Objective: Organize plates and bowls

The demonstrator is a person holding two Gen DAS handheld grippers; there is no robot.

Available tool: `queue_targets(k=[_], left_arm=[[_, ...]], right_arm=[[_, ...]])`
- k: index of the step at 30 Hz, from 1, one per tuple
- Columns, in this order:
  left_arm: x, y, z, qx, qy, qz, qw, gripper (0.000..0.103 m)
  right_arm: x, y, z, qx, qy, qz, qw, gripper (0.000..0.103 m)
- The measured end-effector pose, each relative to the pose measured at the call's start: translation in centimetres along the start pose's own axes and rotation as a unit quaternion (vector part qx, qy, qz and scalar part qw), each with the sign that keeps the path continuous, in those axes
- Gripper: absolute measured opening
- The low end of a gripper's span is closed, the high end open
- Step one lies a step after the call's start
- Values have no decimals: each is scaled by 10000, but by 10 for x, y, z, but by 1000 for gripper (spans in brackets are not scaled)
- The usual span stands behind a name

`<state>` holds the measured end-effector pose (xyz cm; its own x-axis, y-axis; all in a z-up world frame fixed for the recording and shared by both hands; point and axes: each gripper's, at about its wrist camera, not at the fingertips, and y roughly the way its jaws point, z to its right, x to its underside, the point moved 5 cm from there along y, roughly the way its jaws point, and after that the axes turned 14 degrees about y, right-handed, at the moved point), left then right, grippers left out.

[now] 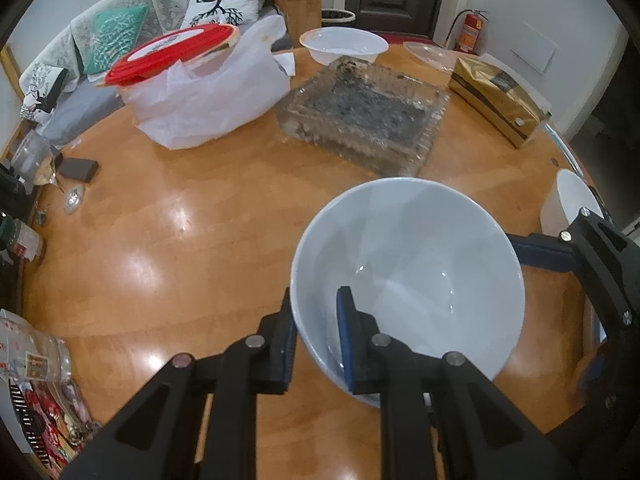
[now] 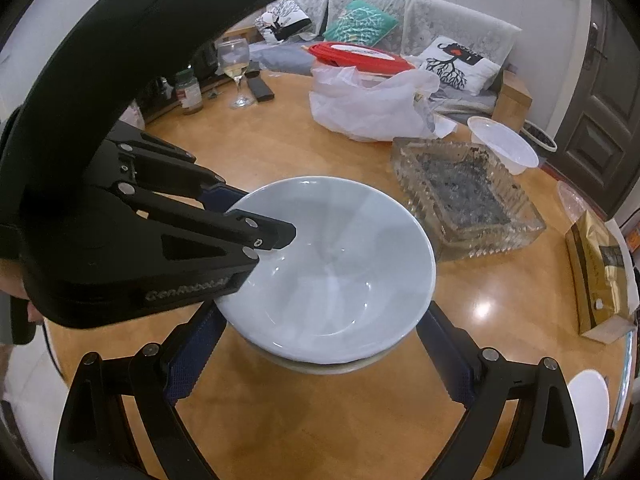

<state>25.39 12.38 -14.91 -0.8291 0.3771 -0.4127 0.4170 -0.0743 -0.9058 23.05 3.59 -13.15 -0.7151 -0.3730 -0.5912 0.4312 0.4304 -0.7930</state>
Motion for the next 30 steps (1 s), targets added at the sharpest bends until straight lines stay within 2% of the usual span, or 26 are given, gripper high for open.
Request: queue_targets(k=[8, 13, 18, 20, 25, 30], left_arm=[[10, -7, 10, 31, 80, -117, 9999, 15], [-2, -38, 8, -444, 171, 189, 9987, 20], [-32, -75, 36, -221, 257, 754, 9966, 37], [-46, -81, 56, -56, 331, 895, 9954, 47], [-80, -75, 110, 331, 600, 953, 9931, 51], [-109, -43, 164, 679, 793, 724, 9919, 51]], right_arm=[[13, -9, -1, -103, -95, 5, 9999, 93], [19, -38, 17, 5, -54, 275, 9996, 94], [34, -87, 60, 152, 259, 734, 9969, 94], [42, -103, 83, 300, 401, 703, 9963, 97], [62, -126, 125, 656, 570, 610, 9943, 98], [80, -129, 170, 866, 897, 391, 9914, 98]])
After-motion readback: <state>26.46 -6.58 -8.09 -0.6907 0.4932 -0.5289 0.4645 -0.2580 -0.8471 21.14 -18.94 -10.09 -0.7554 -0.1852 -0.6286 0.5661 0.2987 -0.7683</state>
